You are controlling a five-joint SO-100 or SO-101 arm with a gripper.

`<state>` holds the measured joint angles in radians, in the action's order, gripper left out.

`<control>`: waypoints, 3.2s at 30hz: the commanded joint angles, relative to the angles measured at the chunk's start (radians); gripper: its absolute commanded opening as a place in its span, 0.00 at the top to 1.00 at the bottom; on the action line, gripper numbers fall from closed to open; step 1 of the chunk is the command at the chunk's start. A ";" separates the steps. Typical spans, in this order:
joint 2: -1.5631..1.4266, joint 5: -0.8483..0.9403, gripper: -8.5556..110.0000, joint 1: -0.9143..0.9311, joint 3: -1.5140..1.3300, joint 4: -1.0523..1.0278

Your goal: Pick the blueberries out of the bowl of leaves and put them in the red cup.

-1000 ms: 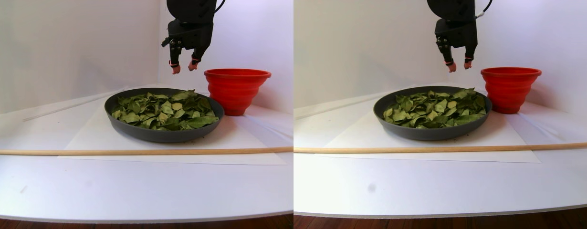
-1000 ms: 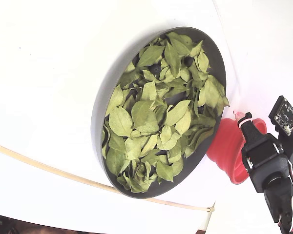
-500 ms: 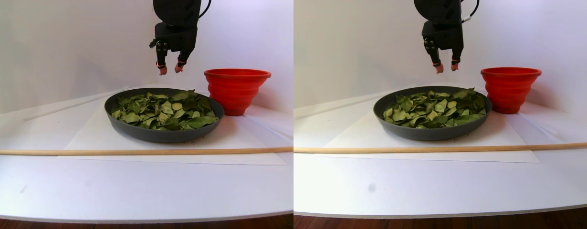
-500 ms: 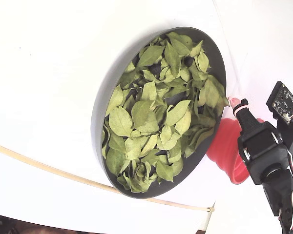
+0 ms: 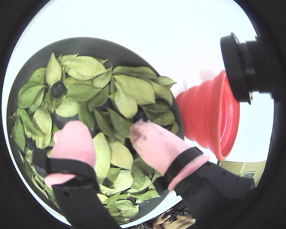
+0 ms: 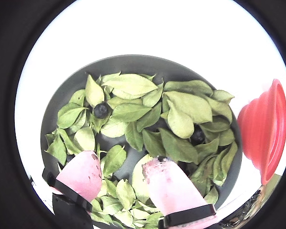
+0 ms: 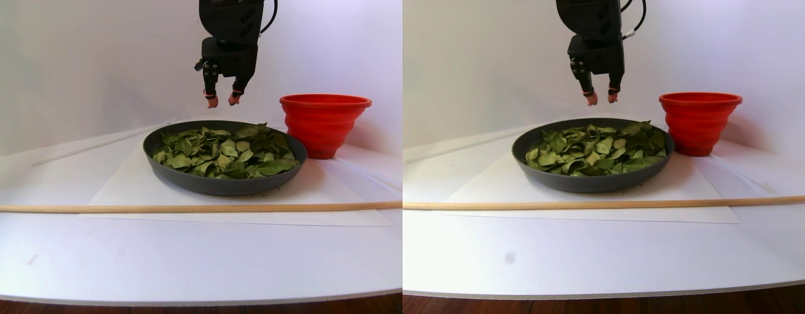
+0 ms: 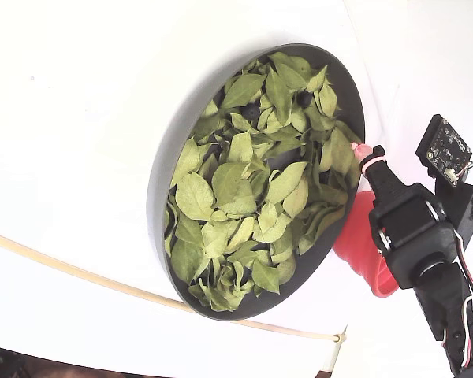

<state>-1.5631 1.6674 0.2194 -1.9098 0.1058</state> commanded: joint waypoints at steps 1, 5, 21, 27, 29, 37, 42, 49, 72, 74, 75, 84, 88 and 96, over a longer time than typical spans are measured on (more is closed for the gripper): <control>-0.005 -0.003 0.79 -0.006 0.077 0.012; 0.029 -0.011 0.79 -0.023 0.095 0.021; 0.101 -0.055 0.79 -0.051 0.141 0.081; 0.130 -0.074 0.79 -0.058 0.163 0.095; 0.143 -0.074 0.79 -0.061 0.167 0.103; 0.195 -0.078 0.79 -0.061 0.206 0.121; 0.230 -0.077 0.79 -0.054 0.230 0.133; 0.272 -0.091 0.79 -0.046 0.267 0.147; 0.396 -0.141 0.79 -0.051 0.405 0.160; 0.407 -0.143 0.79 -0.051 0.414 0.160; 0.410 -0.144 0.79 -0.051 0.419 0.160; 0.434 -0.155 0.79 -0.061 0.434 0.175; 0.445 -0.156 0.79 -0.066 0.443 0.181; 0.468 -0.160 0.79 -0.077 0.457 0.190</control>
<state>-1.0630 1.5140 0.1473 -1.5110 0.2669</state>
